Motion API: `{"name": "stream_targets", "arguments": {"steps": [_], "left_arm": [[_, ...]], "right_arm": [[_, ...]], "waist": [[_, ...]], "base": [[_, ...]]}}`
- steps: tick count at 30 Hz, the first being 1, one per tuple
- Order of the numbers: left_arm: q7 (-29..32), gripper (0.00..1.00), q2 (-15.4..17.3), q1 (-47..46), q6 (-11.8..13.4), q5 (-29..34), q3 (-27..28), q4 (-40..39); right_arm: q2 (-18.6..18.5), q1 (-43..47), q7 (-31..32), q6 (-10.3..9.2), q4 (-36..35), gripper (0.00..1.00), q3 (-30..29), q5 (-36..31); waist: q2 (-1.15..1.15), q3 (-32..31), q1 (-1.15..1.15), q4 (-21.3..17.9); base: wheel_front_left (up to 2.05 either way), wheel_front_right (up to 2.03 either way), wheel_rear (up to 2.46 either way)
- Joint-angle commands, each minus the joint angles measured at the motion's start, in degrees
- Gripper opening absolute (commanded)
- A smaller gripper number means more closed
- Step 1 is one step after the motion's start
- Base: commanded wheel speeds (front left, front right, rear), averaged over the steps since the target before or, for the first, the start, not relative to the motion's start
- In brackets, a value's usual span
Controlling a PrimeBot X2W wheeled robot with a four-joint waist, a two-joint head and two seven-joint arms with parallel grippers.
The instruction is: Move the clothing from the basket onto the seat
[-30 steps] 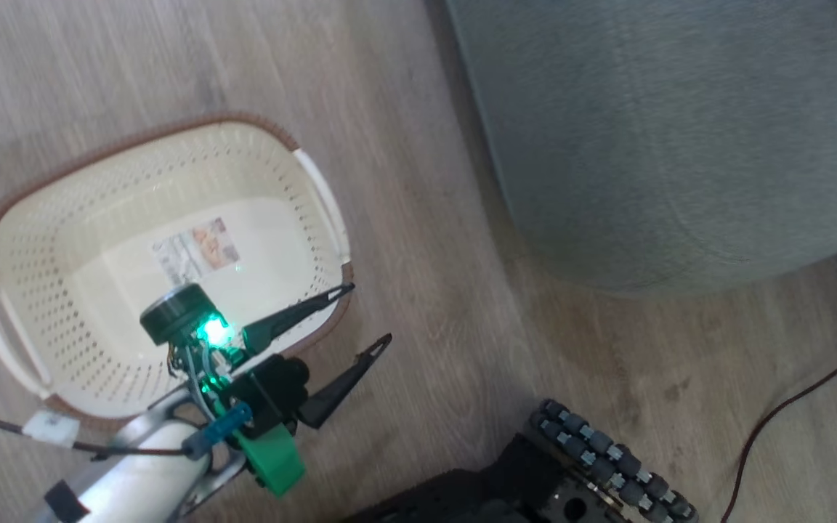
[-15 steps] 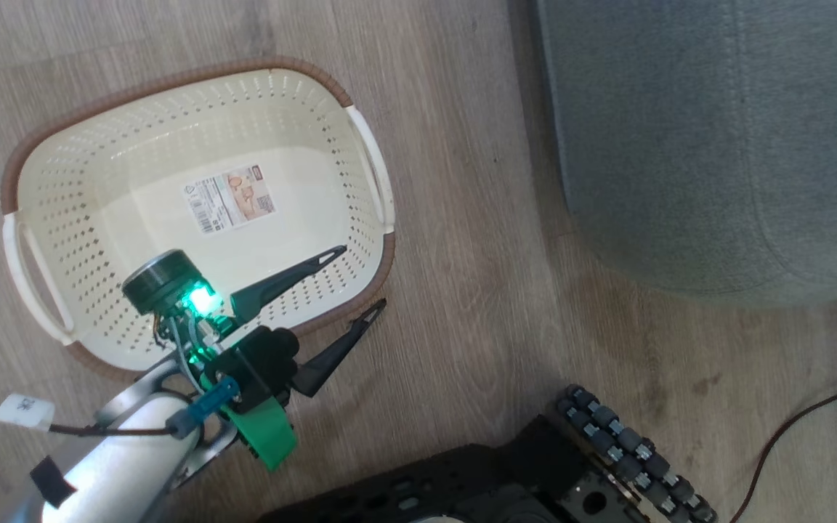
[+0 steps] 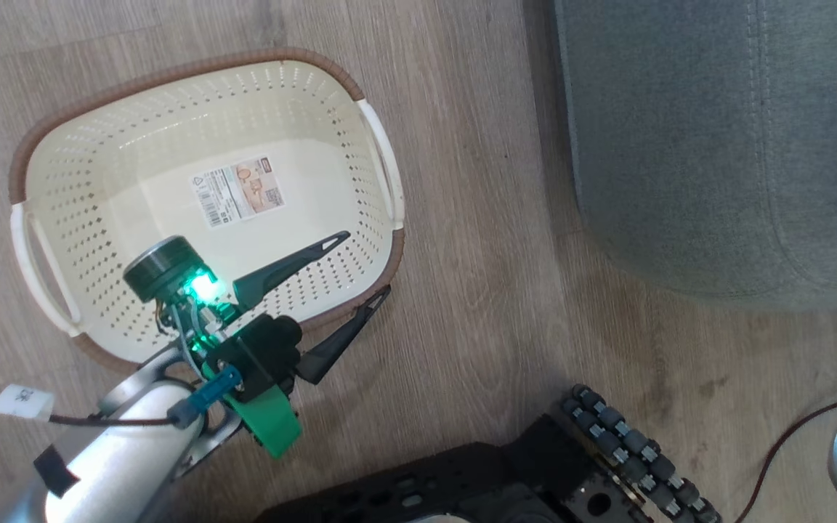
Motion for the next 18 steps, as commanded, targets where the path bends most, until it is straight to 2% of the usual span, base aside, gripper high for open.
{"name": "stream_targets", "arguments": {"steps": [1, 3, 5, 6, 13, 18], "left_arm": [[-0.28, 1.0, 0.61, 0.07, -0.04, -0.38, 1.49, -1.47], [-0.28, 1.0, 0.36, 0.08, -0.04, -0.4, 1.42, -1.2], [-0.28, 1.0, -0.14, 0.17, -0.04, -0.36, 1.19, -0.96], [-0.28, 1.0, -0.49, 0.25, -0.04, -0.37, 1.01, -0.85], [-0.28, 1.0, -3.42, 0.47, -0.04, -0.29, -0.64, 0.92], [-0.28, 1.0, -6.7, 1.04, -0.04, -0.62, -0.9, 2.7]], "right_arm": [[-0.15, 0.33, 0.14, -0.01, -0.79, 0.0, 0.59, -0.47], [-0.27, 0.15, 0.14, -0.01, -1.17, 0.0, 0.88, -0.7], [-0.42, 0.39, 0.14, -0.01, -2.02, 0.64, 1.07, -1.18], [-0.58, 0.58, 0.14, -0.01, -2.18, 1.0, 1.1, -1.3], [-2.61, 3.23, 0.14, -0.01, -0.5, 1.0, 1.78, -1.64], [-4.64, 6.72, 0.14, -0.01, -0.78, 1.0, 3.94, -2.2]], "waist": [[0.0, -0.29, 0.0, 0.0], [0.0, -1.01, 0.0, -0.03], [0.0, -2.02, 0.0, -0.08], [0.0, -2.63, 0.0, -0.06], [0.0, -8.53, 0.0, 0.0], [0.0, -14.31, 0.0, 0.18]], "base": [[0.0, 0.0, 0.0], [0.0, 0.0, 0.0], [0.0, 0.0, 0.0], [0.0, 0.0, 0.0], [0.0, 0.0, 0.0], [0.0, 0.0, 0.0]]}}
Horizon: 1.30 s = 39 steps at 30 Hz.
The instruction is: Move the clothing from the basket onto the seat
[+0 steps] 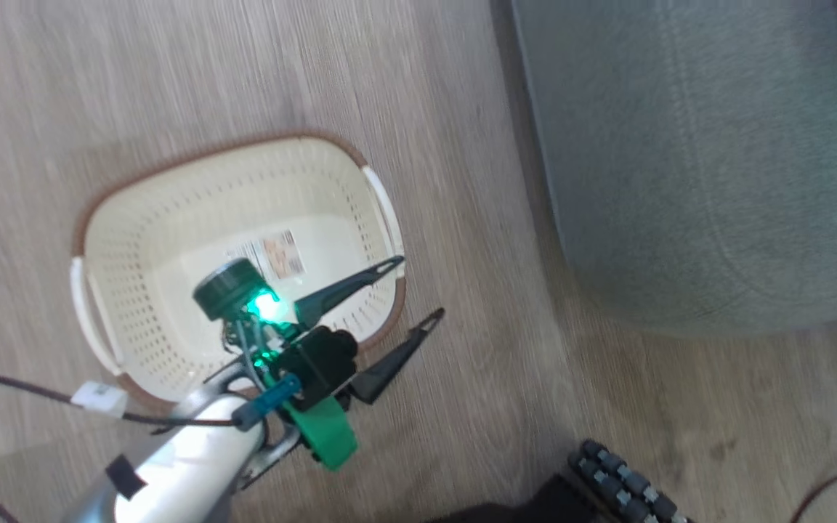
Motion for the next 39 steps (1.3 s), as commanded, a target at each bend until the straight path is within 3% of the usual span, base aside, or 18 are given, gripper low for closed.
{"name": "stream_targets", "arguments": {"steps": [1, 13, 22, 32, 39], "left_arm": [[-0.28, 1.0, -0.56, 0.78, -0.04, -0.48, 1.7, -1.06], [-0.28, 1.0, -6.37, 4.86, -0.04, -0.65, 6.84, 1.65], [-0.28, 1.0, -8.33, 7.28, -0.04, -0.23, 11.26, 2.1], [-0.28, 1.0, -12.27, 10.51, -0.04, 0.14, 20.23, 1.53], [-0.28, 1.0, -15.17, 12.85, -0.03, 1.03, 27.98, 1.48]], "right_arm": [[-2.48, 1.62, 0.05, -0.01, -2.22, 1.0, 1.45, -0.02], [-8.54, 10.41, 0.05, -0.01, -5.15, 1.0, 7.55, 4.86], [-8.47, 13.32, 0.05, -0.01, -12.97, 1.0, 11.73, 10.64], [-8.75, 23.58, 0.05, -0.01, -31.26, 1.0, 22.52, 20.89], [-7.85, 29.19, 0.05, -0.01, -37.82, 1.0, 29.0, 24.86]], "waist": [[0.0, -4.74, 0.01, 0.23], [0.0, -15.72, 0.01, 1.1], [0.0, -19.73, 0.01, 2.55], [0.0, -25.18, 0.01, 9.09], [0.0, -28.11, 0.01, 14.24]], "base": [[0.0, 0.0, 0.0], [0.0, 0.0, 0.0], [0.0, 0.0, 0.0], [0.0, 0.0, 0.0], [0.0, 0.0, 0.0]]}}
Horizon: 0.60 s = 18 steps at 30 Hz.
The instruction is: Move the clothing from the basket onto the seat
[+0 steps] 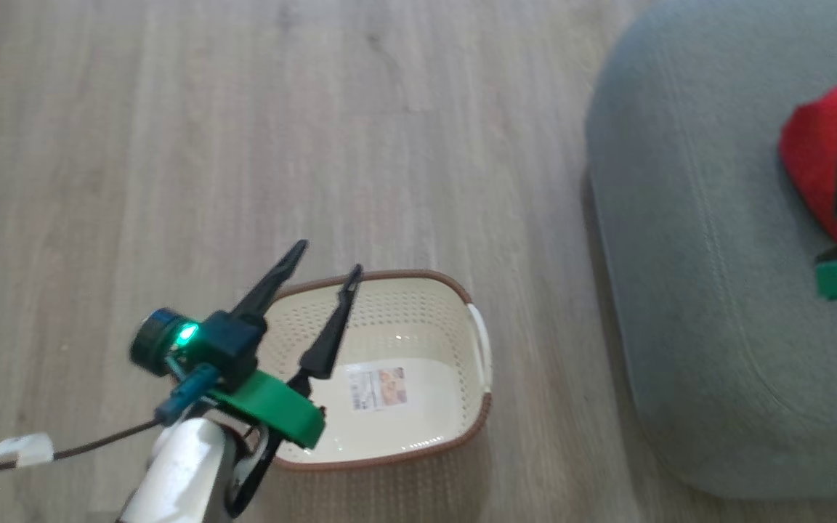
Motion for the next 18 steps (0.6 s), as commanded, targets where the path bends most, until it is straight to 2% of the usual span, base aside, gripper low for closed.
{"name": "stream_targets", "arguments": {"steps": [1, 5, 10, 18], "left_arm": [[-0.28, 1.0, -0.08, -0.64, 0.0, 0.55, 3.24, -1.97], [-0.28, 1.0, -1.96, 0.68, 0.83, 0.98, 9.06, -2.16], [-0.28, 1.0, -3.28, 2.3, 1.79, 2.31, 13.81, -2.06], [-0.28, 1.0, -4.16, 4.33, 2.74, 2.46, 16.75, -0.87]], "right_arm": [[-0.64, 0.19, 0.04, -0.01, -2.29, 1.0, 1.24, 0.35], [1.8, 3.2, 0.04, -0.01, -3.04, 1.0, 3.44, 0.84], [5.58, 6.51, 0.04, -0.01, -1.94, 1.0, 5.46, 1.91], [11.9, 11.0, 0.04, -0.01, 1.47, 1.0, 4.68, 1.68]], "waist": [[0.0, -1.64, 0.01, 2.1], [0.0, -2.58, 0.01, 5.02], [0.0, -3.23, 0.01, 7.74], [0.0, -3.9, 0.01, 10.1]], "base": [[0.0, 0.0, 0.0], [0.0, 0.0, 0.0], [0.0, 0.0, 0.0], [0.0, 0.0, 0.0]]}}
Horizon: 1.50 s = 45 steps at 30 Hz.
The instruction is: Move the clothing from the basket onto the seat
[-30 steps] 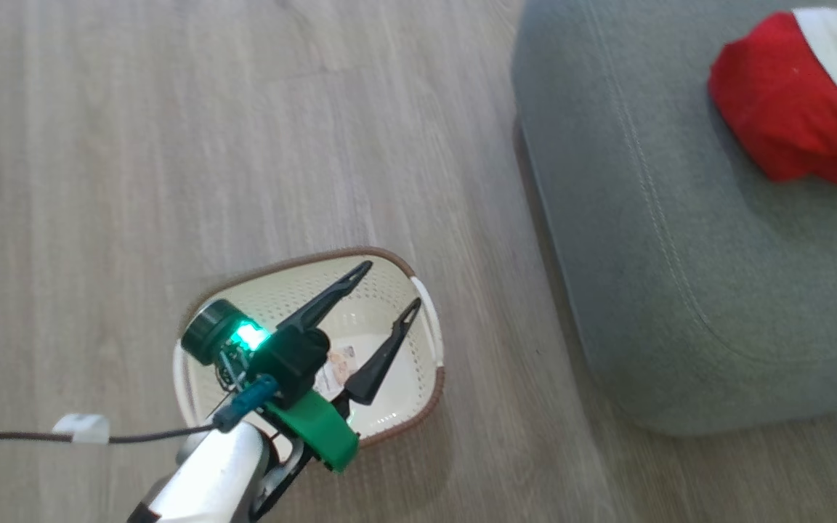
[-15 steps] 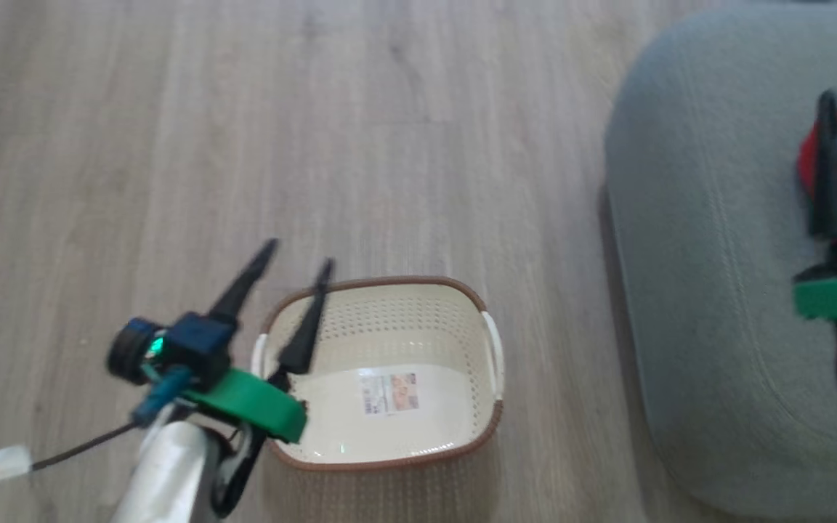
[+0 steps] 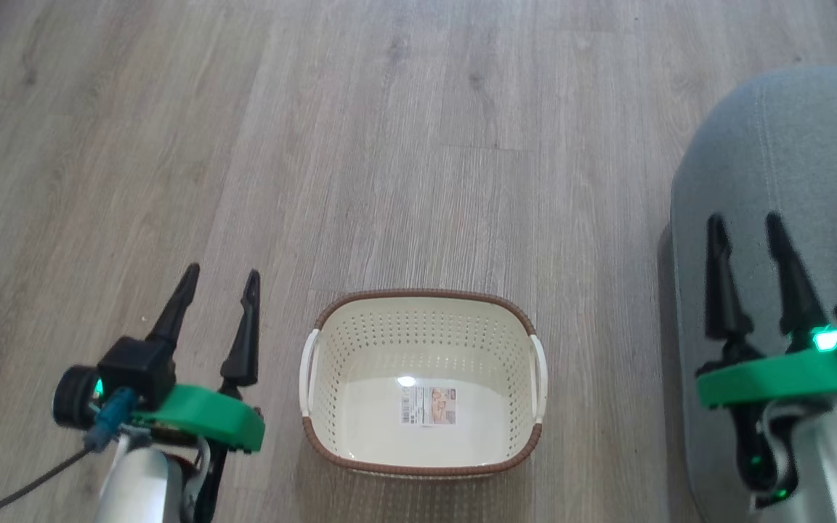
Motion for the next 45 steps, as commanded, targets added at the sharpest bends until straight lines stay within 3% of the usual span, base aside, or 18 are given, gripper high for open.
{"name": "stream_targets", "arguments": {"steps": [1, 7, 14, 28, 45], "left_arm": [[-0.29, 1.0, -0.12, -0.8, 0.21, 0.3, 2.16, -1.2], [-0.29, 1.0, -0.16, -0.04, 0.71, -1.41, 2.16, 0.57], [-0.29, 1.0, -0.17, 0.89, -0.41, -1.93, 1.92, 1.91], [-0.29, 1.0, -0.18, 1.47, -2.17, -3.98, 2.27, 1.43], [-0.29, 1.0, -0.18, 1.31, -2.57, -6.14, 2.45, 2.18]], "right_arm": [[0.55, 0.51, 0.03, 0.0, -1.04, 1.0, 0.9, -1.13], [2.5, 3.07, 0.03, 0.0, 0.78, 1.0, 0.77, -3.42], [3.31, 4.17, 0.03, 0.0, 1.2, 1.0, 1.18, -3.94], [3.67, 4.1, 0.03, 0.0, 1.2, 1.0, 0.63, -3.61], [3.74, 3.56, 0.03, 0.0, 1.73, 1.0, 1.01, -4.19]], "waist": [[0.0, -0.3, 0.01, 0.4], [0.0, -0.63, 0.01, 0.66], [0.0, -1.17, 0.01, 0.41], [0.0, -1.43, 0.01, 0.0], [0.0, -1.69, 0.01, -0.62]], "base": [[0.0, 0.0, 0.0], [0.0, 0.0, 0.0], [0.0, 0.0, 0.0], [0.0, 0.0, 0.0], [0.0, 0.0, 0.0]]}}
